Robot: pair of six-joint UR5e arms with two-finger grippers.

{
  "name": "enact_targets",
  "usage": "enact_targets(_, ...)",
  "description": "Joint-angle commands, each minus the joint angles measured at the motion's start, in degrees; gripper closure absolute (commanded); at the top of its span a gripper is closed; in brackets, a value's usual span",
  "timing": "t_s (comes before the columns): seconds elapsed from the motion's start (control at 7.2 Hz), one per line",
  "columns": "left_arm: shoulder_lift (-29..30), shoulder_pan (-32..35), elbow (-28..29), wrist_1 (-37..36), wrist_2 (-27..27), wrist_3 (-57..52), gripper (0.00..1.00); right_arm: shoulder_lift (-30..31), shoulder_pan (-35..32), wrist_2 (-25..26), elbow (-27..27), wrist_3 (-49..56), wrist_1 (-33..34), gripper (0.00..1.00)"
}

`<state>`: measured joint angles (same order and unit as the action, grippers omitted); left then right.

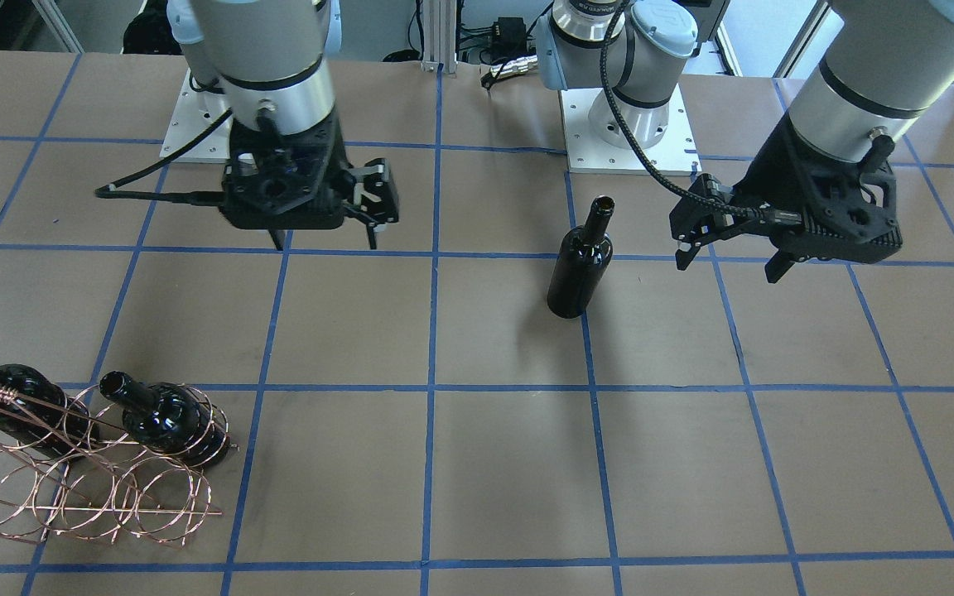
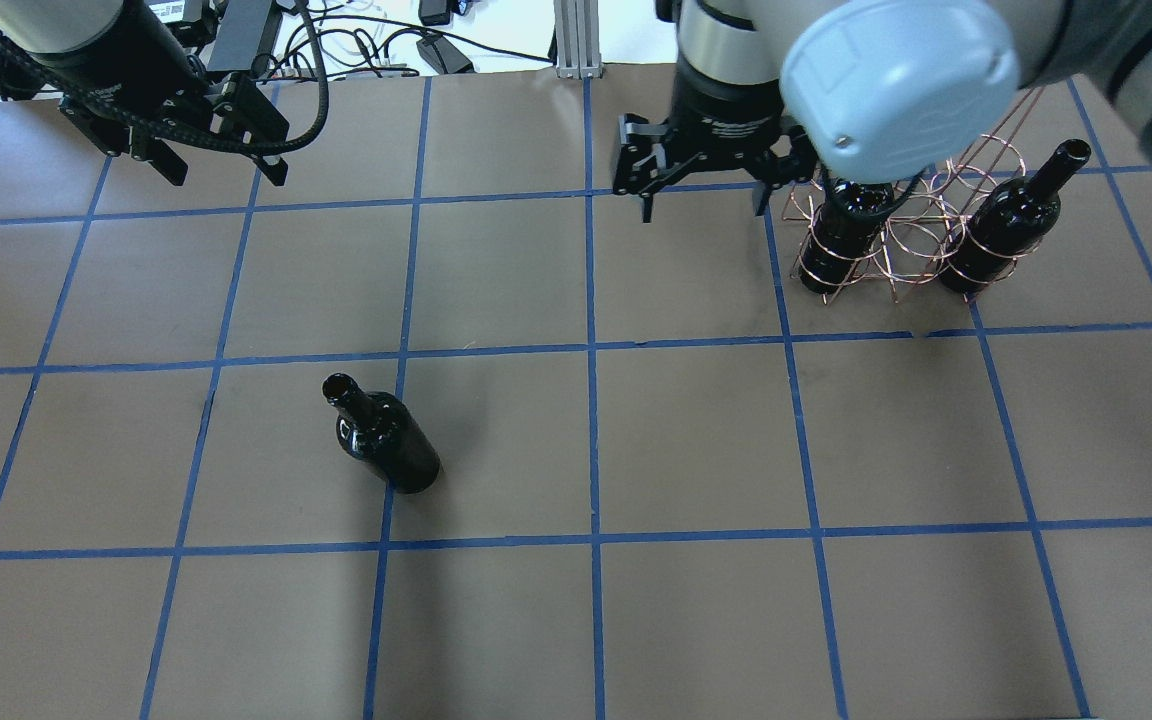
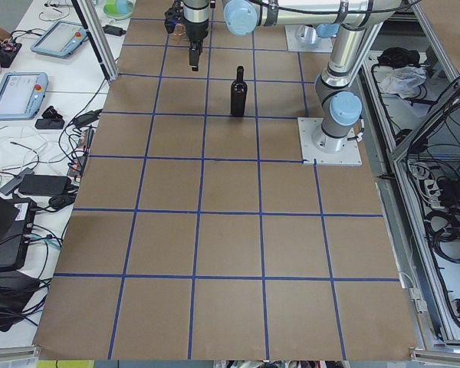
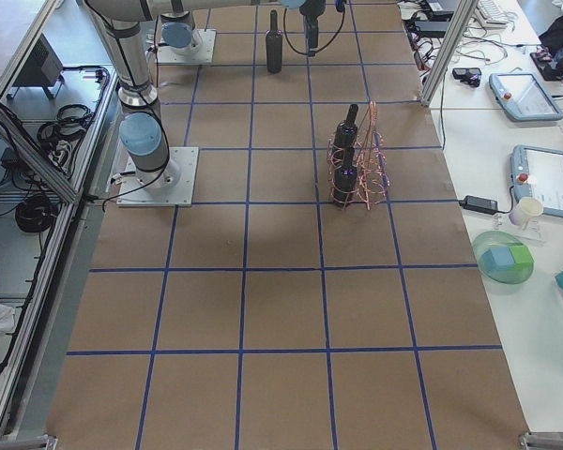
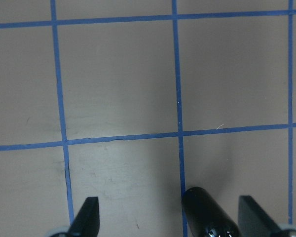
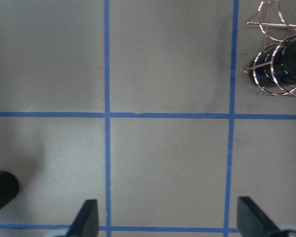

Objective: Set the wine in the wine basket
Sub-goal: 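Reach the right gripper across to the bottle lying on the table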

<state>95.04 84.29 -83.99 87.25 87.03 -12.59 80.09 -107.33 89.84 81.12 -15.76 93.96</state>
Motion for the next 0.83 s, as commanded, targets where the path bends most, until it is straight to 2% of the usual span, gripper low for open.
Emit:
enact_targets(0.0,-0.2,1.8,-0.4,0.1,2.9,-0.2,0.0,-3.0,-7.9,0.1,-1.7,-4.8,0.1,0.0)
enact_targets(0.28,-0.6,1.1,-0.3,1.1,3.7,-0.4,0.0,-3.3,-8.1,0.0,-1.2,-4.6,-0.8,0.0)
enact_targets(0.56,-1.4,-3.8,0.1,2.3,3.4,-2.3,0.0,-2.6,-8.1,0.0,0.6,-2.6,-0.5,0.0)
enact_targets(0.69,-1.8,-7.1,0.1,2.9,3.2,-7.1,0.0,-2.5,-8.9,-0.3,0.8,-3.1,-0.1,0.0)
